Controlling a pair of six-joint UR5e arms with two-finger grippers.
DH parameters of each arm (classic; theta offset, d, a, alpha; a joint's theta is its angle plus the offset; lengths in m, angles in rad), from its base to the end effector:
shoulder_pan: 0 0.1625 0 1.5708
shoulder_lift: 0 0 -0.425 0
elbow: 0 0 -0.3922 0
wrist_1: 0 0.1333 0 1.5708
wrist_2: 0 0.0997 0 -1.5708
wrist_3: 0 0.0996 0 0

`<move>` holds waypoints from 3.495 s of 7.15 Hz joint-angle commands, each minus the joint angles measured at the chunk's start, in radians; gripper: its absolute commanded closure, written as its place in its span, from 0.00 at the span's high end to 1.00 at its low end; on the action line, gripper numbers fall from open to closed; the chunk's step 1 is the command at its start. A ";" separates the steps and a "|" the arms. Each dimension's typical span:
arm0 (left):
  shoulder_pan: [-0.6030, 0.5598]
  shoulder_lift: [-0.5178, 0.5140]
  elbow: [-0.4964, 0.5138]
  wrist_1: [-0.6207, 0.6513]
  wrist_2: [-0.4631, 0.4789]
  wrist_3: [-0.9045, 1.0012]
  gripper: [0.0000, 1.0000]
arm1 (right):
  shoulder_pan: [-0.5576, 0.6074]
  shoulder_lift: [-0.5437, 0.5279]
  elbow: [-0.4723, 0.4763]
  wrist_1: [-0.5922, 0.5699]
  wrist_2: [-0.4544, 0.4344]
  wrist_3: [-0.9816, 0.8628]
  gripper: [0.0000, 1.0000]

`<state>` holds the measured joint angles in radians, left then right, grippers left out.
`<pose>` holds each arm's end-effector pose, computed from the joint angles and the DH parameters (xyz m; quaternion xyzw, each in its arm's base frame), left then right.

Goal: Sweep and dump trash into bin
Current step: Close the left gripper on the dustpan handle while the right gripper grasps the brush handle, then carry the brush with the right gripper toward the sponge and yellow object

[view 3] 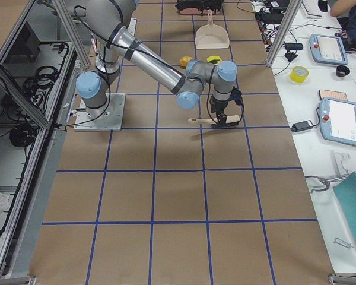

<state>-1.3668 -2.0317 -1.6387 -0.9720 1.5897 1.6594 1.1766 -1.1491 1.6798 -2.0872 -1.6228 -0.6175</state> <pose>-0.0002 -0.6475 0.2529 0.6645 0.7464 -0.0133 0.0337 -0.1162 -0.6129 0.2509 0.1116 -0.9934 -0.0189 0.0193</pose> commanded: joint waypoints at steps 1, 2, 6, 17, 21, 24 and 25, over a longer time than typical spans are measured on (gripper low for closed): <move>0.002 -0.012 -0.006 0.007 0.001 0.003 0.86 | 0.000 0.002 0.001 0.068 -0.014 0.002 1.00; 0.000 -0.013 -0.006 0.024 0.001 0.003 0.82 | 0.000 0.002 0.001 0.076 -0.015 -0.002 1.00; 0.000 -0.015 -0.007 0.027 0.003 0.005 0.11 | 0.000 0.003 0.005 0.133 -0.017 0.005 0.81; -0.023 0.001 -0.015 0.019 0.038 0.010 0.00 | 0.023 -0.023 0.018 0.145 -0.011 0.141 0.00; -0.025 0.002 -0.016 0.019 0.038 0.010 0.00 | 0.326 -0.049 0.000 0.150 0.055 0.503 0.00; -0.026 0.002 -0.016 0.018 0.046 0.011 0.00 | 0.475 -0.005 -0.052 0.151 0.105 0.682 0.00; -0.026 0.002 -0.016 0.018 0.046 0.011 0.00 | 0.506 0.020 -0.070 0.147 0.116 0.714 0.00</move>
<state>-1.3924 -2.0302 -1.6551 -0.9536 1.6346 1.6701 1.6398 -1.1575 1.6292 -1.9360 -1.5275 0.0466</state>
